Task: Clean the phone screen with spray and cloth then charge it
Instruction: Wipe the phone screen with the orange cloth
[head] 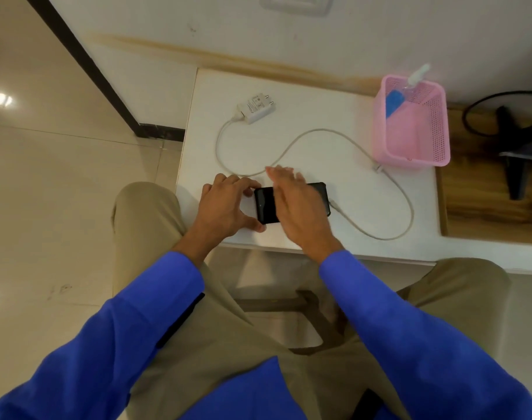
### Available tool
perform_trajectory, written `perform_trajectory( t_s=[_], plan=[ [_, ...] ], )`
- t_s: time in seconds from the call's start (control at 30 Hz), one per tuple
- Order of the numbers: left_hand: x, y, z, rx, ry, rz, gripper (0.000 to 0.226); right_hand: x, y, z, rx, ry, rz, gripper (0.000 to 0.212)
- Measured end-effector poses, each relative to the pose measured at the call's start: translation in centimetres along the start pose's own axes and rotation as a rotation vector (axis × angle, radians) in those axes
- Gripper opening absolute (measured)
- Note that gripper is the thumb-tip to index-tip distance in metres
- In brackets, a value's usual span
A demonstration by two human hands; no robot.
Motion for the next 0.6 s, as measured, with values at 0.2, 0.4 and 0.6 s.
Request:
perform_trajectory(
  t_s=[0.2, 0.4, 0.6],
  plan=[
    [0.7, 0.2, 0.0, -0.043, -0.035, 0.032, 0.078, -1.3, 6.0, 3.3, 0.164, -0.211, 0.277, 0.053],
    [0.6, 0.3, -0.1, -0.019, -0.017, 0.004, 0.078, -0.9, 5.5, 5.6, 0.177, -0.299, 0.283, 0.052],
    [-0.3, 0.6, 0.9, -0.034, 0.016, -0.042, 0.078, -1.1, 4.6, 8.6, 0.100, -0.283, 0.290, 0.052]
  ],
)
Point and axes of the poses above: each hand's wrist, its own z-axis away from the middle knuckle, its own y-axis out of the palm, x = y × z, the point moved 9 cm from there along -z, towards the middle knuckle, and after that the axes turned 15 degrees about -z, right-handed, at the moved point
